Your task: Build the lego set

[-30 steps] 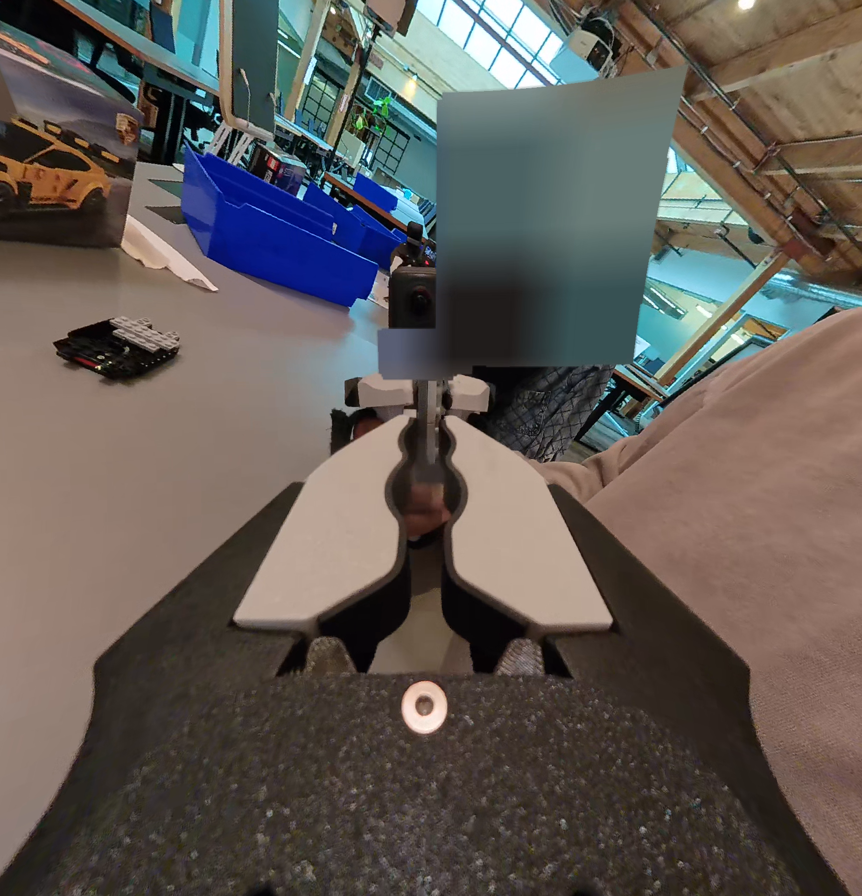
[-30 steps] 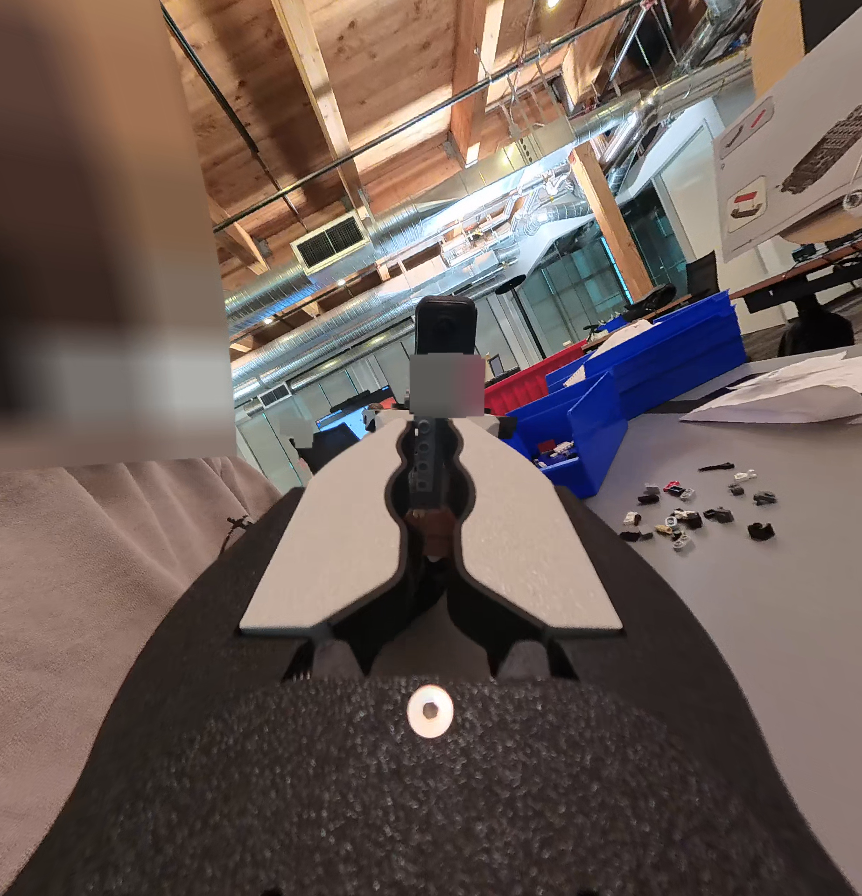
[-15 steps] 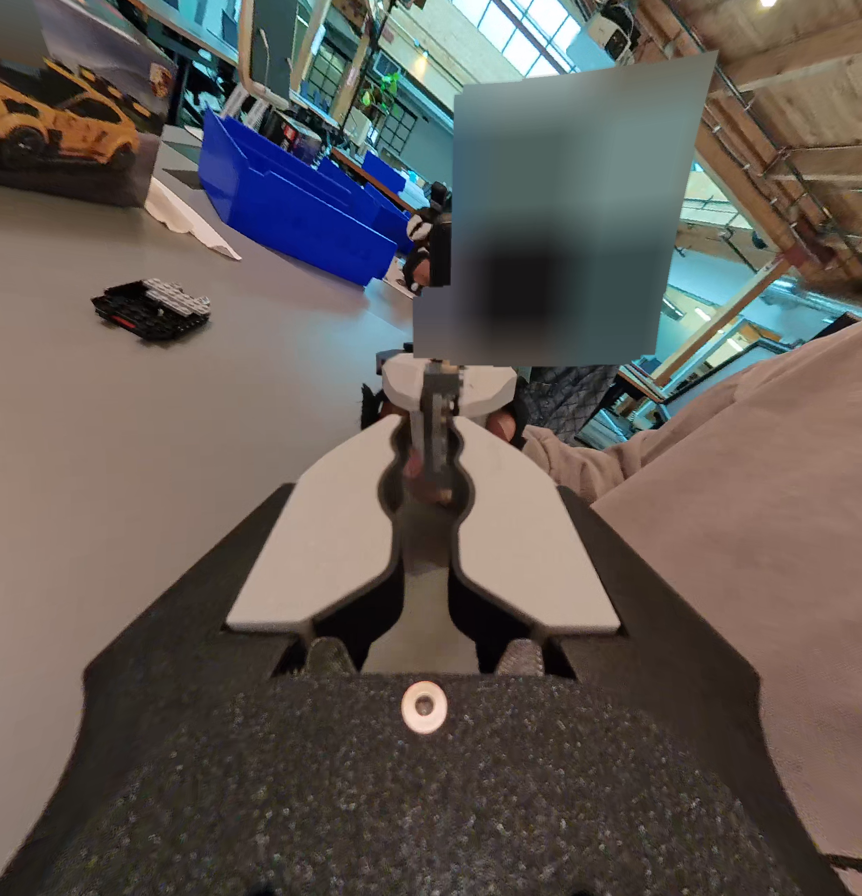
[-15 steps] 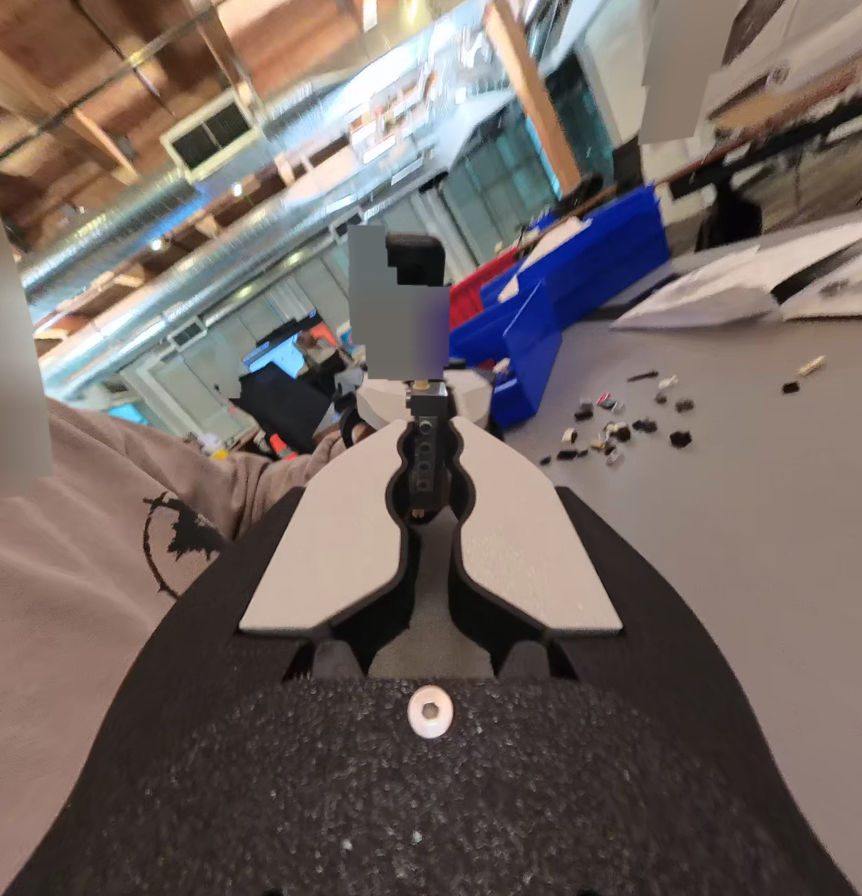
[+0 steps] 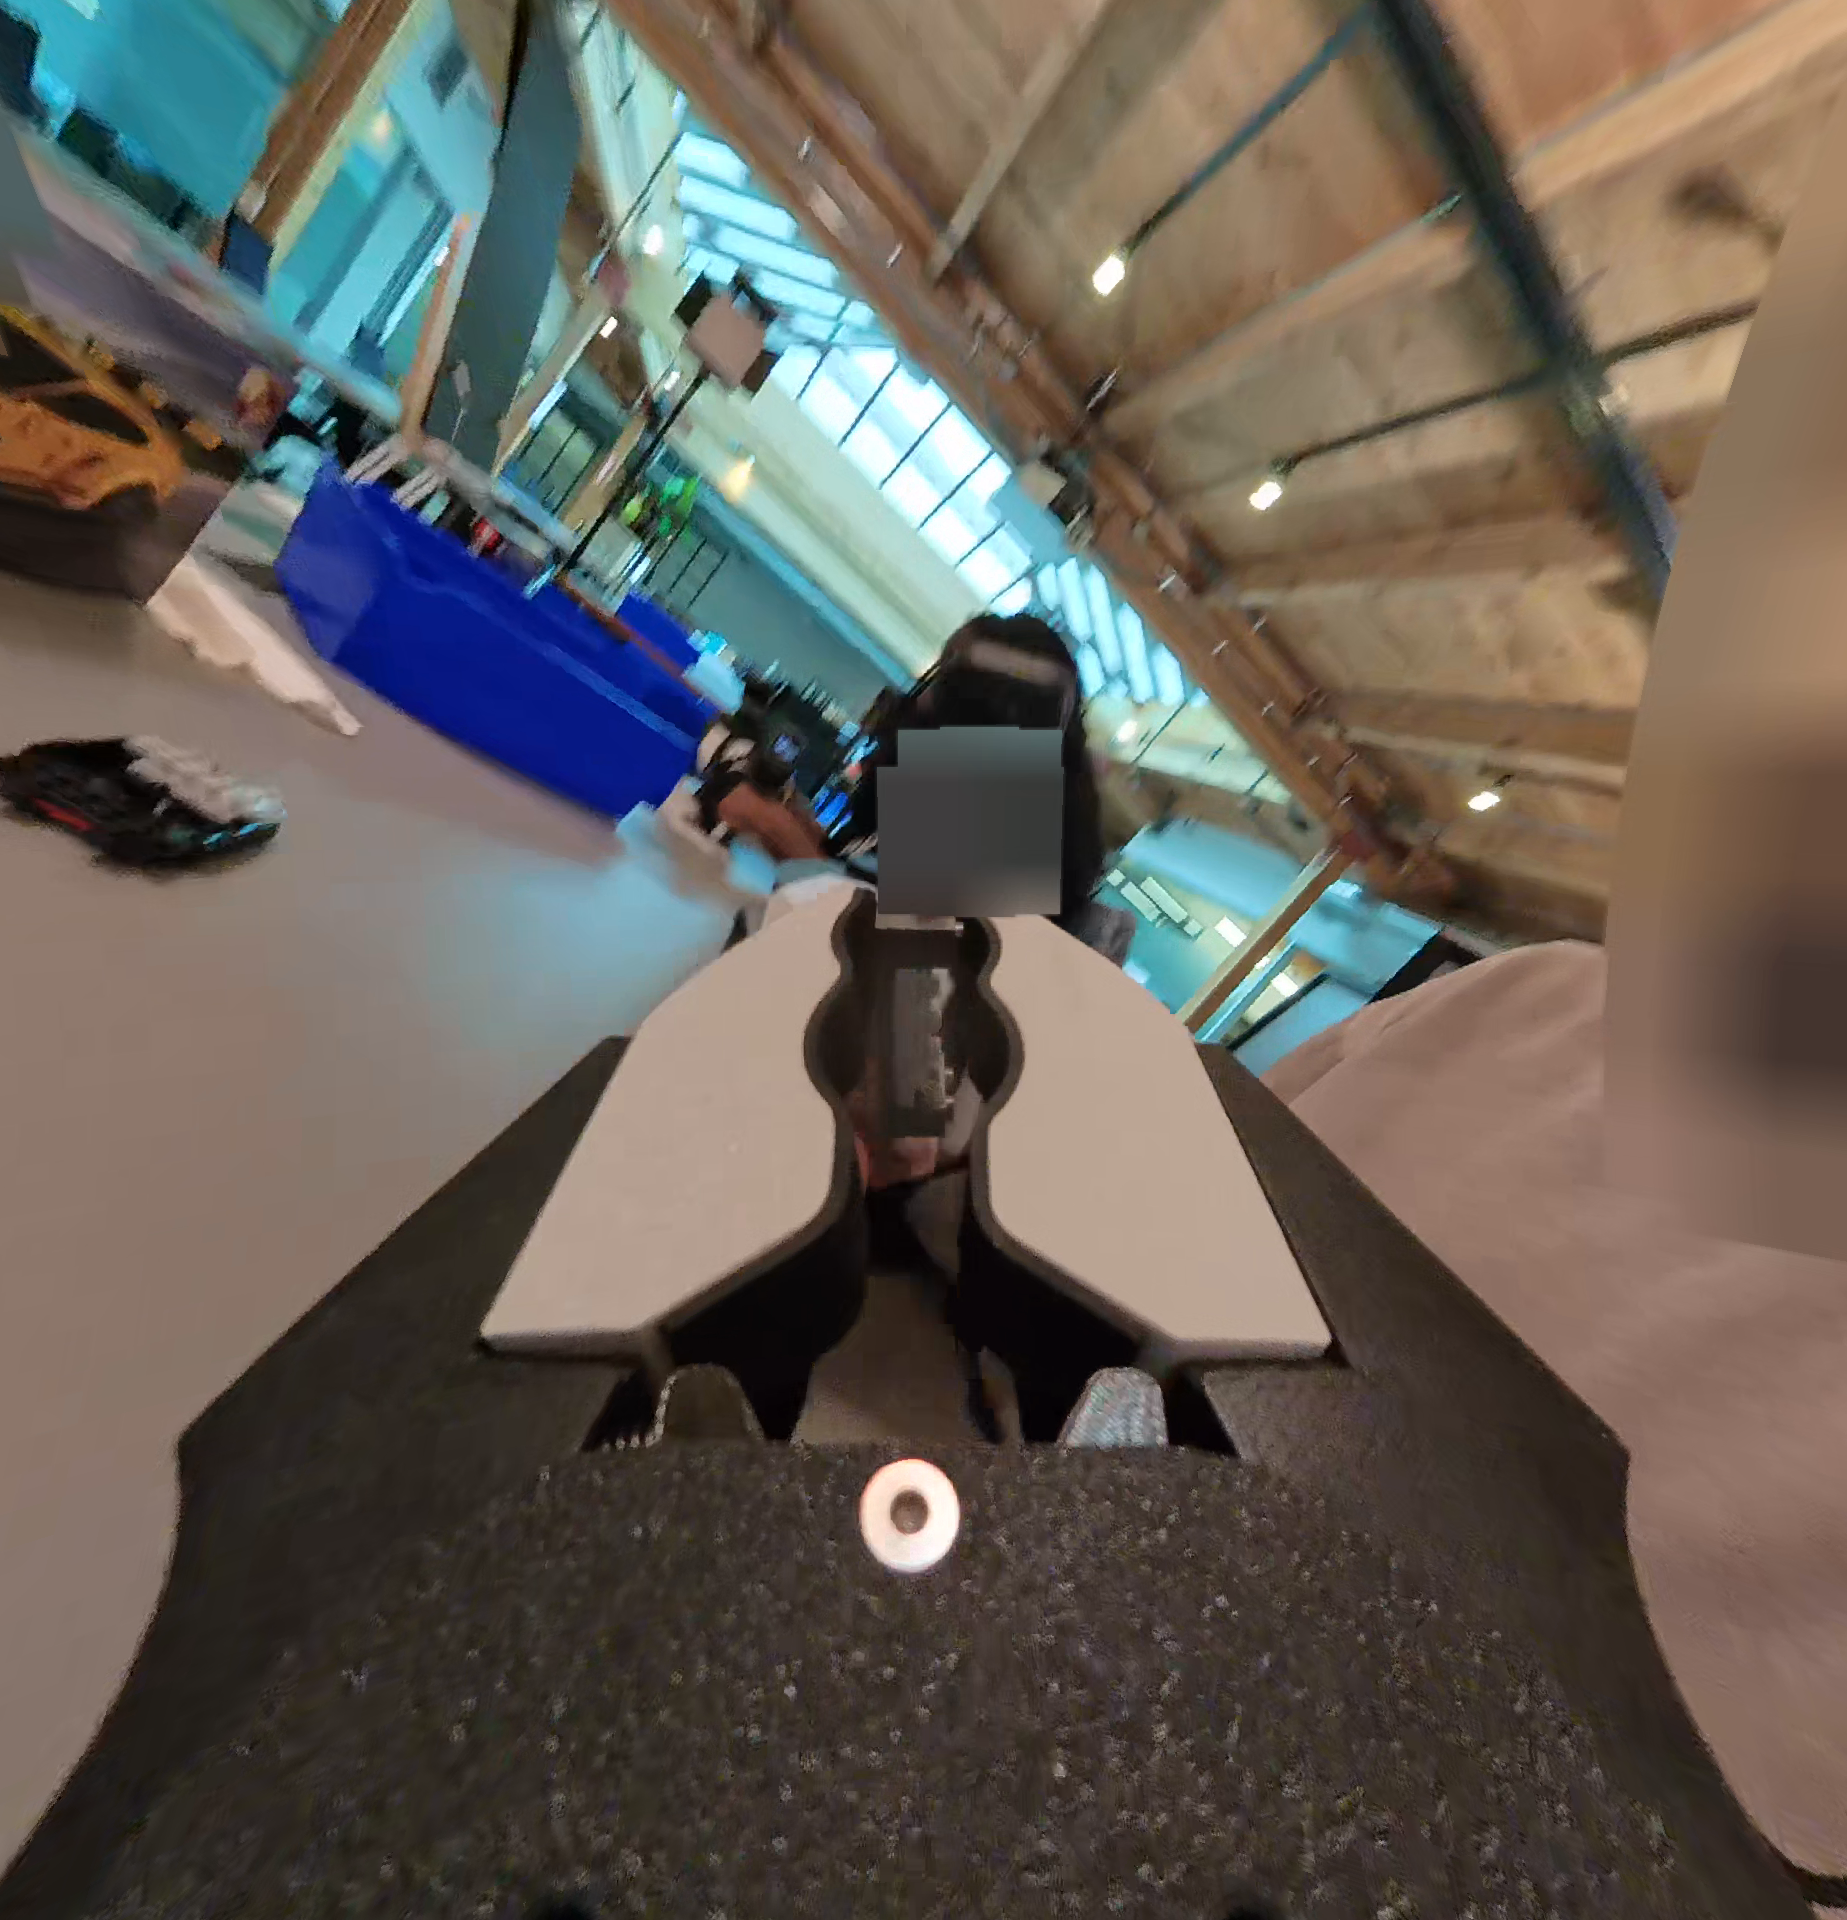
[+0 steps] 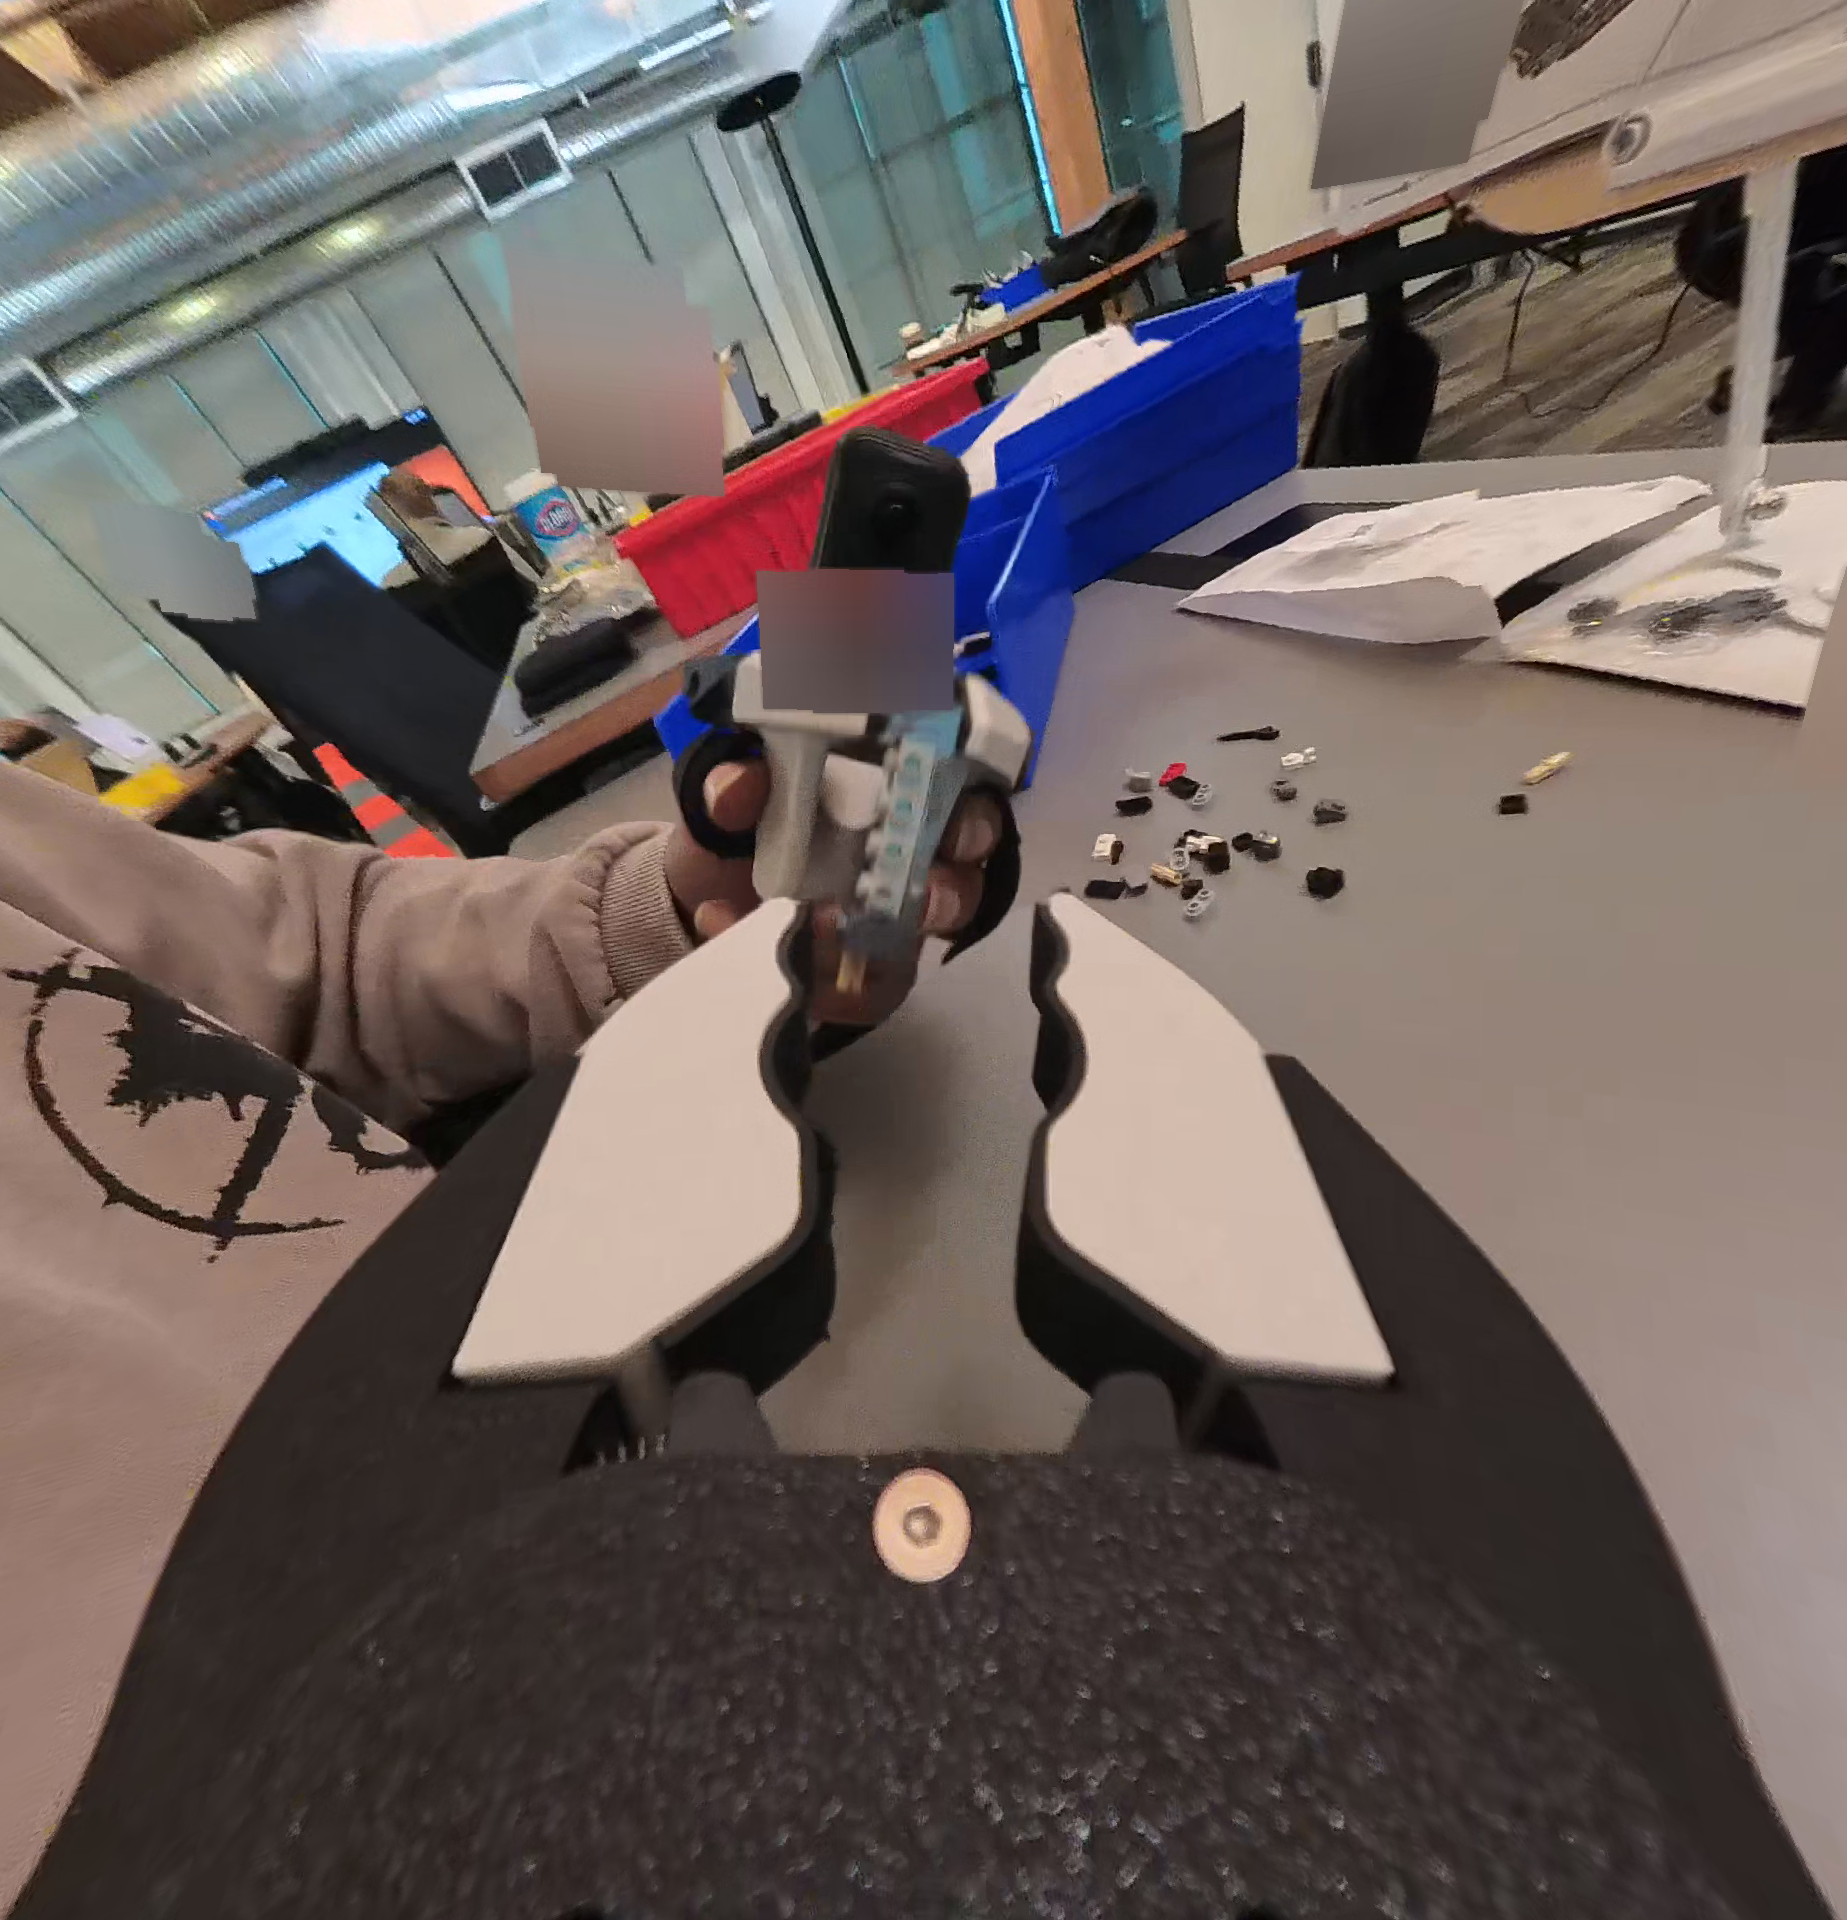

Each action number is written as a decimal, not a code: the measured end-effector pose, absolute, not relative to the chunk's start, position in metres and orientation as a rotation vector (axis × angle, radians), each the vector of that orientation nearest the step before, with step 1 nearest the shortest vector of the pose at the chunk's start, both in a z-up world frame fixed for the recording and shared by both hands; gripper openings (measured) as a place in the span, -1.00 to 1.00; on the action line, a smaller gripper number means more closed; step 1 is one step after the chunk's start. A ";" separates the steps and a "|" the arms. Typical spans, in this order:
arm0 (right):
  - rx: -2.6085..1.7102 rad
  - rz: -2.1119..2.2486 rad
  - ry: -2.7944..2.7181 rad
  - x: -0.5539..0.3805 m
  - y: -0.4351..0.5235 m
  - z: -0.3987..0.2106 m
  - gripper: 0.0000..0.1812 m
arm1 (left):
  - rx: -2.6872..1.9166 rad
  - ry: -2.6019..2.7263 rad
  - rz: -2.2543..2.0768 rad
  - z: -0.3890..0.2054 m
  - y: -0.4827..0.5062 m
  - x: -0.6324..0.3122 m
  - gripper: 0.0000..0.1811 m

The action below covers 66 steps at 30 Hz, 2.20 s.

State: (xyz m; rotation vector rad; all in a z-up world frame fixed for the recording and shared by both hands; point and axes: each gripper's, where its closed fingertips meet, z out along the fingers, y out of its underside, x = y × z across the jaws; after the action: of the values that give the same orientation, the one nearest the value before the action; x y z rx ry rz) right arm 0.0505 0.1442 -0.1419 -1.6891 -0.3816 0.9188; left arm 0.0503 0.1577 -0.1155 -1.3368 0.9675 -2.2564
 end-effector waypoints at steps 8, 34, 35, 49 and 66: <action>-1.592 0.967 -0.270 0.030 0.144 -0.131 -0.82 | -1.145 0.881 -2.231 -0.098 0.150 0.047 -0.82; -1.791 0.002 -1.016 0.078 0.177 -0.179 -0.80 | -1.806 0.747 -1.976 -0.173 0.176 0.076 -0.82; -1.811 0.000 -1.068 0.078 0.179 -0.185 -0.79 | -1.831 0.758 -1.948 -0.178 0.178 0.076 -0.82; -1.844 0.584 -2.022 0.091 0.179 -0.266 -0.80 | -1.813 1.128 -1.368 -0.218 0.221 0.062 -0.79; -2.185 0.419 -1.492 0.102 0.195 -0.277 -0.80 | -1.766 1.268 -1.254 -0.225 0.216 0.064 -0.83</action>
State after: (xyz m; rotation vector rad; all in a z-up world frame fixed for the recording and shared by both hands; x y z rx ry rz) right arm 0.1021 0.1955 -0.2771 -2.1845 -1.4925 0.4194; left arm 0.0638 0.2155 -0.2250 -1.7658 1.2679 -1.2537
